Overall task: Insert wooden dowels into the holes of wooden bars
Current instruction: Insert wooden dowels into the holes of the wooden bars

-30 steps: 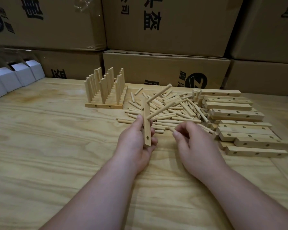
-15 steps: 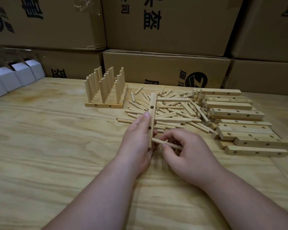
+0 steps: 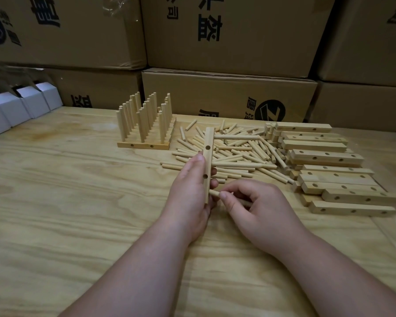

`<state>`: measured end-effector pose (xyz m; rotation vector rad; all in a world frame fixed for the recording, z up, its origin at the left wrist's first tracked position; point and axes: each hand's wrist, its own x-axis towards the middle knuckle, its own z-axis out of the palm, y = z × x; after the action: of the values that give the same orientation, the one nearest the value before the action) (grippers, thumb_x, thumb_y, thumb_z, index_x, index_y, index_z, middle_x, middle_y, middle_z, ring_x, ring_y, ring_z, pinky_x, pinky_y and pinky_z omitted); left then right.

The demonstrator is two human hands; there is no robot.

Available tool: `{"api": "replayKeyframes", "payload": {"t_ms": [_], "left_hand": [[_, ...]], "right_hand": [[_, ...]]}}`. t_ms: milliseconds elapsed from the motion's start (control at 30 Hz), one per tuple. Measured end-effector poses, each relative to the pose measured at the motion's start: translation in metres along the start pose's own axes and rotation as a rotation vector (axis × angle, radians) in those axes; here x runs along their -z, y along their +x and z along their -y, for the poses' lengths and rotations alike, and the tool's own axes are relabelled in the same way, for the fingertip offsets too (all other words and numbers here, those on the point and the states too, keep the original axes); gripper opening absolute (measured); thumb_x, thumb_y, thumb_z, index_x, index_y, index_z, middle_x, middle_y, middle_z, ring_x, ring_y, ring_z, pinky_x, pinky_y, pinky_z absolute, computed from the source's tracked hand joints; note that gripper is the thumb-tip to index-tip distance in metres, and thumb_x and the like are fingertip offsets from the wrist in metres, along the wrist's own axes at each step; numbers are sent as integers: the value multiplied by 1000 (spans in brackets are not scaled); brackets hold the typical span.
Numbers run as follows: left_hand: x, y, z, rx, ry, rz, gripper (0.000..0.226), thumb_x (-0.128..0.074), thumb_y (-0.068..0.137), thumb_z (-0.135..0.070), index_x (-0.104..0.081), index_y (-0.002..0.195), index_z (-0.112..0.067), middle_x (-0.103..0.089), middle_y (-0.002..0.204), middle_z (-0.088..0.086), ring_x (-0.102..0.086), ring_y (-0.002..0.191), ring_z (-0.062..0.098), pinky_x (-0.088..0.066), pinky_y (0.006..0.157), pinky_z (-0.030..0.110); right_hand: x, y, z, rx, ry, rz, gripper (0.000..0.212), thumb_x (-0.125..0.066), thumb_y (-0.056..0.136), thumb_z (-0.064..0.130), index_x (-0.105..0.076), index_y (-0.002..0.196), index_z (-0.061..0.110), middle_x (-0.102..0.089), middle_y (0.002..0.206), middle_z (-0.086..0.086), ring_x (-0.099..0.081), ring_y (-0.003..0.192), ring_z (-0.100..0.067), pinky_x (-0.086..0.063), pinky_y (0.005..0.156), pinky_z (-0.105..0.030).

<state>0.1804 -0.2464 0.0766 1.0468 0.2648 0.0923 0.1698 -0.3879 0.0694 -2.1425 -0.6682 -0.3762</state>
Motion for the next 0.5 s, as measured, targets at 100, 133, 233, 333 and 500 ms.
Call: {"api": "replayKeyframes", "payload": {"t_ms": [100, 133, 233, 333, 500], "left_hand": [[-1, -1, 0, -9, 18, 9, 23, -52, 103, -41, -71, 110, -31, -67, 72, -10, -55, 64, 9, -46, 65, 30], [-1, -2, 0, -8, 16, 10, 22, -52, 103, -41, -71, 108, -30, -67, 72, -10, -55, 63, 9, -46, 65, 30], [-1, -2, 0, 4, 4, 4, 27, -53, 103, -41, -74, 101, -25, -66, 72, -8, -53, 62, 10, -44, 65, 31], [0, -2, 0, 14, 1, 21, 34, -50, 104, -42, -80, 101, -24, -63, 74, -8, -52, 60, 8, -42, 62, 28], [2, 1, -2, 40, -85, 8, 38, -48, 105, -41, -81, 104, -22, -61, 74, -5, -50, 56, 9, -44, 59, 26]], "right_hand": [[-1, -1, 1, -25, 13, 20, 6, -68, 86, 26, -71, 84, 30, -63, 64, 10, -59, 59, -10, -44, 52, -22], [-1, -1, 1, -34, 25, 25, 6, -66, 84, 26, -69, 83, 30, -61, 62, 9, -56, 55, -10, -40, 50, -19], [-1, -1, 1, -63, 25, 39, 8, -61, 78, 25, -64, 78, 33, -59, 62, 6, -54, 52, -11, -40, 47, -21], [-1, 0, 0, -87, 13, 34, 4, -57, 74, 28, -60, 76, 30, -58, 63, 5, -51, 51, -11, -39, 47, -24], [-4, 0, -2, -79, 50, 0, 4, -60, 78, 31, -63, 82, 31, -59, 63, 10, -52, 52, -9, -41, 49, -24]]}}
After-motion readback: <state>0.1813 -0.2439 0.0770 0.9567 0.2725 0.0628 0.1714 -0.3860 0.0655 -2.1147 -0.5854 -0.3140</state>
